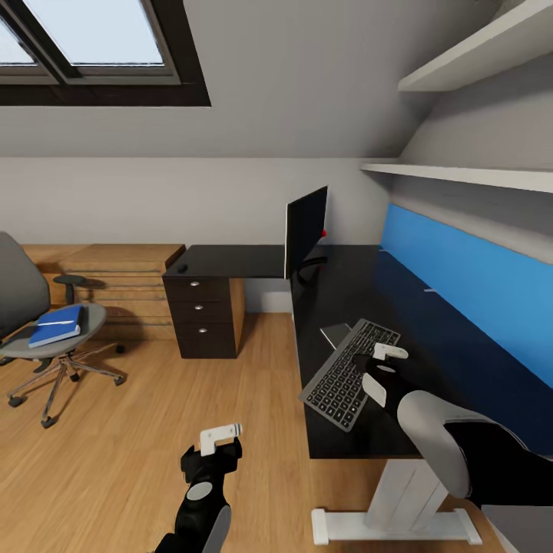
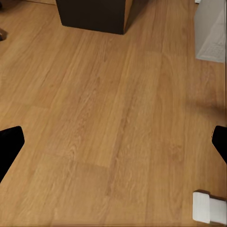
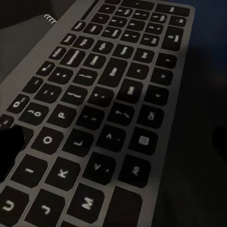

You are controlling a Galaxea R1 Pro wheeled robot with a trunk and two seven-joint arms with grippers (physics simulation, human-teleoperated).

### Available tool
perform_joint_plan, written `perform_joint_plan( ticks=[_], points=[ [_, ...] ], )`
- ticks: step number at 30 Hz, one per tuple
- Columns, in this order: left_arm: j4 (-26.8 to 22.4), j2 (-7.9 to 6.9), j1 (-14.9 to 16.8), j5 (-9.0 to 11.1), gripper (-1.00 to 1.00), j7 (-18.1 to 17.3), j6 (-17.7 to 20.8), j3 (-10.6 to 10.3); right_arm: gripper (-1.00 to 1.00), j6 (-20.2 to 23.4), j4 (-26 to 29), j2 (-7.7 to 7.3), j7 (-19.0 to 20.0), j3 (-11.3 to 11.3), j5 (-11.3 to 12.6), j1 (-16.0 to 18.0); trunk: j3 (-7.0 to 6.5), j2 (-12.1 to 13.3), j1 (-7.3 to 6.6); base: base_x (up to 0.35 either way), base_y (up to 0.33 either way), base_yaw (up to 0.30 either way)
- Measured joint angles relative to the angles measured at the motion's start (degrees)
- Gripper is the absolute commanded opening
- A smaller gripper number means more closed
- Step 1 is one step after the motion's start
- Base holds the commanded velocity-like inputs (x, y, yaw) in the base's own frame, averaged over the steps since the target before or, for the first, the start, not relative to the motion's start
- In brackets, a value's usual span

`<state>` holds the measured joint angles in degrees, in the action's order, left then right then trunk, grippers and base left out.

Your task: In the bedroom, organize the workspace by keeping the computer under the desk, ensuring the monitor is on the desk, placing the keyboard on the desk next to the monitor, placing the mouse on the desk next to the keyboard, moving the folder from the swivel chair onto the desk next to the mouse, stacking the notebook on top of the folder with the pen on top of the notebook, and positioning the swivel chair next to the desk.

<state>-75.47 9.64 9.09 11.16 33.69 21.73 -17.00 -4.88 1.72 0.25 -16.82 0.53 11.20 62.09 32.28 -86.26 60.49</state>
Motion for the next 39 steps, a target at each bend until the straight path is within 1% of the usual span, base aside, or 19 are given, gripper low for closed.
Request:
perform_joint_plan(
  ticks=[4, 8, 12, 15, 23, 39],
  points=[
    [0.5, -0.04, 0.0, 0.0, 1.0, 0.2, 0.0, -1.3, 1.0, -0.1, 0.0, -0.06, 0.1, 0.0, -0.1, 0.0, 0.0, 0.0, -0.02, 0.123, -0.032, 0.0],
    [0.9, -0.06, 0.0, 0.0, 1.0, 0.3, 0.0, -1.8, 1.0, -0.1, 0.0, -0.01, 0.2, 0.0, -0.2, -0.4, 0.0, 0.0, -0.03, 0.251, -0.115, 0.0],
    [1.0, -0.1, 0.0, 0.0, 1.0, 0.3, 0.0, -1.9, 1.0, -0.1, 0.0, 0.0, 0.2, 0.1, -0.3, -0.7, 0.0, 0.0, -0.03, 0.281, -0.111, 0.0],
    [1.0, -0.11, 0.0, 0.0, 1.0, 0.3, 0.0, -2.0, 1.0, -0.2, 0.1, 0.0, 0.2, 0.1, -0.5, -0.8, 0.0, 0.0, -0.01, 0.087, -0.021, 0.0],
    [1.0, -0.12, 0.0, 0.0, 1.0, 0.3, -0.1, -2.0, 1.0, -2.4, 0.0, 0.02, 0.0, 0.2, -0.6, -0.9, 0.0, 0.0, -0.02, 0.194, -0.005, 0.0],
    [1.0, -0.14, 0.0, 0.1, 1.0, 0.2, -0.1, -1.9, 1.0, -2.6, 0.1, 0.02, 0.0, 0.2, -0.6, -1.0, 0.0, 0.0, -0.02, 0.149, 0.0, 0.0]
  ],
)
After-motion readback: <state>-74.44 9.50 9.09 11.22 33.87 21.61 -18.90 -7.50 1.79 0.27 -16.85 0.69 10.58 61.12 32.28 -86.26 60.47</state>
